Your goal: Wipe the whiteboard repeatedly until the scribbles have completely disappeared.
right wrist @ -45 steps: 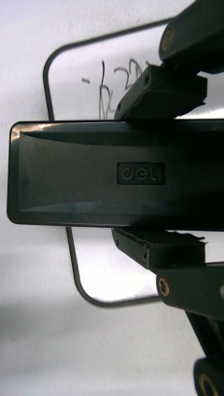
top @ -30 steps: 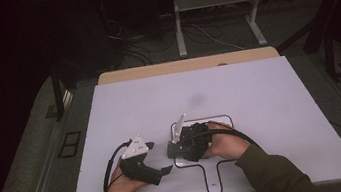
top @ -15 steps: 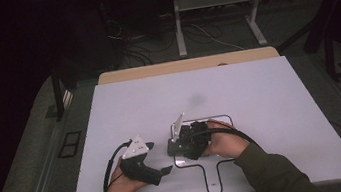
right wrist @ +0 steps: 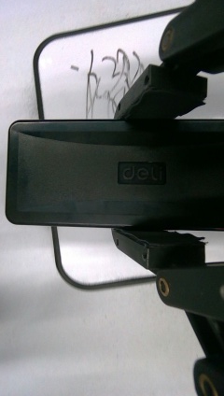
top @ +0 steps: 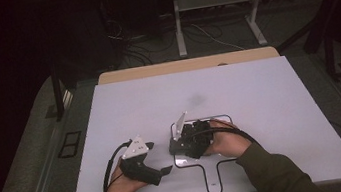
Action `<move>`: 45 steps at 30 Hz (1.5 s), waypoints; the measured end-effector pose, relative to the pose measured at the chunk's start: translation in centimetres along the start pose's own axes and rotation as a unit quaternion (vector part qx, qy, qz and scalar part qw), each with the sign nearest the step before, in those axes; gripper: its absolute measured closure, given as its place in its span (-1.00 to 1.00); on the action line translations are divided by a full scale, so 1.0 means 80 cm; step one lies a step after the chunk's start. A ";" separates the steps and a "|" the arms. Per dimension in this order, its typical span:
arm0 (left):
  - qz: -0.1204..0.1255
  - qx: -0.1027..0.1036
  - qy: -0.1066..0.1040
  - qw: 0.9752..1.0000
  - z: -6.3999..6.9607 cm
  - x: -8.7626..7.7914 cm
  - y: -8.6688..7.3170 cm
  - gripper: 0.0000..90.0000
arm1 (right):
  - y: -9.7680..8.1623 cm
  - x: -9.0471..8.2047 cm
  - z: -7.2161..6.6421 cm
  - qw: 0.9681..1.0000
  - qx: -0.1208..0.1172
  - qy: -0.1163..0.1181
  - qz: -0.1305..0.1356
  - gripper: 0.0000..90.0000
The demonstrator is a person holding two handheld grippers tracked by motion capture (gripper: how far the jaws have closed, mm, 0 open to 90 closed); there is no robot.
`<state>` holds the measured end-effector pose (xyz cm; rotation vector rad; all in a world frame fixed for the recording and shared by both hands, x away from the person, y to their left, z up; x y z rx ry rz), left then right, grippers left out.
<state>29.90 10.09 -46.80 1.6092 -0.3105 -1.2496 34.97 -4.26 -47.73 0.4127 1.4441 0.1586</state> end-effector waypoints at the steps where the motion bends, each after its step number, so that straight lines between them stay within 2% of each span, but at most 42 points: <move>1: 0.000 0.000 0.000 1.000 0.000 0.000 0.000 -1.00 | 0.000 0.000 0.002 1.000 0.002 0.000 0.000 -0.14; 14: -0.003 0.002 -0.003 1.000 0.001 0.001 -0.001 -1.00 | 0.006 0.006 0.032 1.000 0.026 -0.008 0.002 -0.14; 37: -0.004 0.003 -0.005 1.000 0.001 0.001 -0.001 -1.00 | 0.023 0.016 0.073 0.998 0.059 -0.011 0.001 -0.14; 45: -0.003 0.001 -0.005 1.000 0.000 0.000 -0.001 -1.00 | 0.024 0.018 0.092 0.997 0.079 -0.024 0.000 -0.14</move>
Point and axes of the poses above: each handheld gripper's, and its own axes: x roughly forward along the jaws, y roughly out of its top, z roughly to its right, the point moved 7 cm from there along x, roughly forward along the jaws, and after that the axes turned 3 degrees about y, right-handed, at the moved point
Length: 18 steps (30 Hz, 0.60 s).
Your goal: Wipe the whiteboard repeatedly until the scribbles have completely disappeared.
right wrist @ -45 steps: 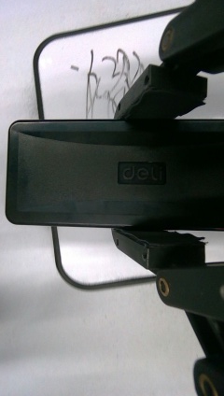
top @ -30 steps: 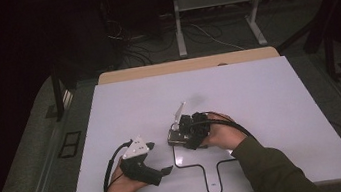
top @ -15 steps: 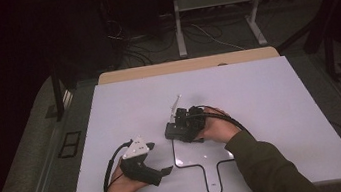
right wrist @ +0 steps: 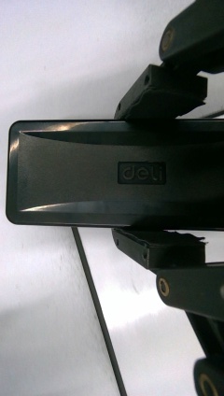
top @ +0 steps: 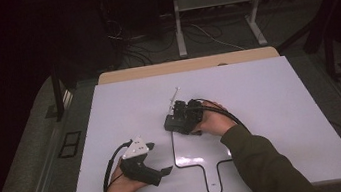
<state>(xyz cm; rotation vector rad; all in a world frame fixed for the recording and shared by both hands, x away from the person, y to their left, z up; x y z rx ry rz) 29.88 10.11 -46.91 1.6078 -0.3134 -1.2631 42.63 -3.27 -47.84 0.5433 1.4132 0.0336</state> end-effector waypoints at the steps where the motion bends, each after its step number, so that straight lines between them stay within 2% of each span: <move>1: 0.000 0.000 0.000 1.000 0.000 0.000 0.000 -1.00 | 0.001 0.000 0.001 1.000 0.006 0.003 0.002 -0.14; 10: -0.001 0.001 0.000 1.000 0.000 0.000 -0.001 -1.00 | -0.005 -0.001 0.020 1.000 0.028 -0.010 0.005 -0.14; 13: -0.002 0.001 -0.001 1.000 0.000 0.000 -0.001 -1.00 | -0.006 -0.001 0.022 1.000 0.030 -0.010 0.004 -0.14; 18: -0.003 0.001 -0.001 1.000 0.001 0.001 -0.001 -1.00 | -0.005 -0.001 0.016 1.000 0.017 -0.015 -0.001 -0.14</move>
Point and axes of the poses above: each handheld gripper's, and its own axes: x roughly forward along the jaws, y roughly out of its top, z roughly to its right, the point moved 7 cm from there along x, roughly forward along the jaws, and after that the axes turned 3 degrees about y, right-handed, at the moved point
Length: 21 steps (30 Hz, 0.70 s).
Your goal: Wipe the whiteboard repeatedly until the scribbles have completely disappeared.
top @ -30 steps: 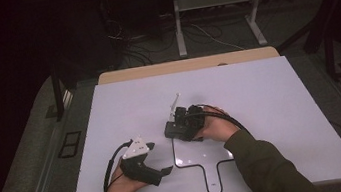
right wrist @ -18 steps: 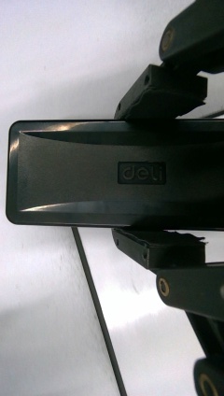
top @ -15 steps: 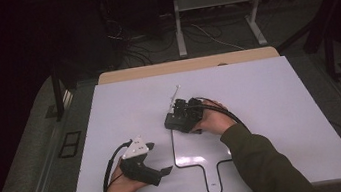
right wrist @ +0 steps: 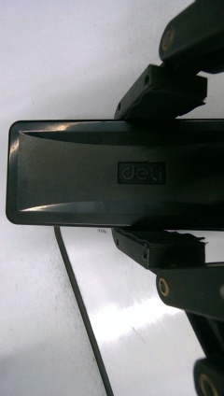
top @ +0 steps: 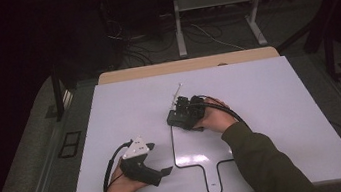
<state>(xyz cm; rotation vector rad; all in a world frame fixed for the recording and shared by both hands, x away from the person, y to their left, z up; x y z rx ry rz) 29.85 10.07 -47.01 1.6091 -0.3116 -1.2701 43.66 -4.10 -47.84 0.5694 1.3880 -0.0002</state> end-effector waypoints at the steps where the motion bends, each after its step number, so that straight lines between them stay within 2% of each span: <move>1: 0.000 0.000 0.000 1.000 0.000 0.000 0.000 -1.00 | 0.000 -0.001 -0.002 1.000 -0.002 0.001 -0.003 -0.14; 7: 0.000 0.001 0.001 1.000 0.000 0.000 0.000 -1.00 | 0.000 -0.002 -0.015 1.000 -0.025 0.001 -0.009 -0.14; 12: 0.000 0.001 0.001 1.000 0.000 0.000 0.000 -1.00 | 0.000 -0.003 -0.028 0.999 -0.042 0.010 -0.011 -0.14; 21: -0.001 0.000 0.001 1.000 0.001 0.001 0.000 -1.00 | -0.001 -0.006 -0.063 0.997 -0.069 0.036 -0.011 -0.14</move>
Point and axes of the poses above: each handheld gripper's, and its own axes: x roughly forward along the jaws, y roughly out of its top, z roughly to its right, the point moved 7 cm from there along x, roughly forward along the jaws, and after that the axes turned 3 degrees about y, right-handed, at the moved point
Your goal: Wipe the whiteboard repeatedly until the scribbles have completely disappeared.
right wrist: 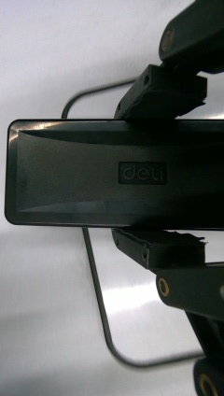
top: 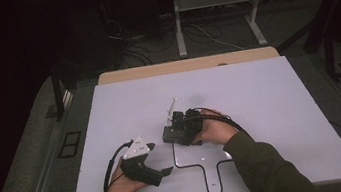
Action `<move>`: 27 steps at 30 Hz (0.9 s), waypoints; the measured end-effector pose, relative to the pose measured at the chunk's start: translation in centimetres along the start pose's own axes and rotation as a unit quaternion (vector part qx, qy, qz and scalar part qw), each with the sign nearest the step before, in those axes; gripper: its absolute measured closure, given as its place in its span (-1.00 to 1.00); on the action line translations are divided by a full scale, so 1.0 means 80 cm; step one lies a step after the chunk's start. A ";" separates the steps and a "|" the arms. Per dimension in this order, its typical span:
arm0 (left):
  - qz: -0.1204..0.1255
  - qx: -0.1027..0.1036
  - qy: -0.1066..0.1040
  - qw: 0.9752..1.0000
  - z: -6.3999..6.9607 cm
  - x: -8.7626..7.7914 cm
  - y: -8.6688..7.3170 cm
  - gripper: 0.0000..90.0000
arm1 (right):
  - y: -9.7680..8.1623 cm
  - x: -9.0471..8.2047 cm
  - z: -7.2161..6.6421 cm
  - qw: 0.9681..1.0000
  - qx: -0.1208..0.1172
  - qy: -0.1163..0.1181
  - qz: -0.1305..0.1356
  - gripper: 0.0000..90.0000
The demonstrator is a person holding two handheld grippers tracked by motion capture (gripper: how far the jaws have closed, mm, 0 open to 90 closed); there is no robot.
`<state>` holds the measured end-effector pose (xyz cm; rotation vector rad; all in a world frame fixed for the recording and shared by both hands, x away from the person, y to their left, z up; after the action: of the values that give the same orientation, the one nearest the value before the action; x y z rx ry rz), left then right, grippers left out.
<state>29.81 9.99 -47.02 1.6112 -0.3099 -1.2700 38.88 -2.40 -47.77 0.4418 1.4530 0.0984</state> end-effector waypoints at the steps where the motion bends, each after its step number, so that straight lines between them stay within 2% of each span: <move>1: 0.000 0.000 0.000 1.000 0.000 0.000 0.000 -1.00 | 0.000 0.000 -0.004 1.000 -0.006 0.005 0.001 -0.14; 3: -0.001 0.000 0.000 1.000 0.000 0.000 0.000 -1.00 | 0.001 -0.001 -0.014 1.000 -0.012 0.014 -0.001 -0.14; 7: -0.002 0.003 0.001 1.000 0.000 0.000 0.000 -1.00 | 0.003 0.000 -0.009 1.000 -0.007 0.016 -0.003 -0.13; 17: -0.001 0.000 0.001 1.000 0.000 -0.001 -0.001 -1.00 | 0.008 0.005 0.033 0.999 0.038 0.001 -0.004 -0.13; 19: -0.001 0.001 0.001 1.000 0.000 -0.001 -0.001 -1.00 | 0.009 0.006 0.043 0.999 0.044 -0.011 -0.007 -0.13; 27: -0.001 0.002 0.001 1.000 0.000 -0.001 -0.001 -1.00 | 0.005 0.007 0.072 0.997 0.069 -0.035 -0.010 -0.14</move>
<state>29.77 10.08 -47.06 1.6173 -0.3093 -1.2696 44.63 -3.17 -47.81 0.5379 1.4008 -0.0343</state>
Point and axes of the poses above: each handheld gripper's, and its own axes: x roughly forward along the jaws, y roughly out of its top, z roughly to its right, the point moved 7 cm from there along x, roughly forward along the jaws, and after that the axes turned 3 degrees about y, right-handed, at the moved point
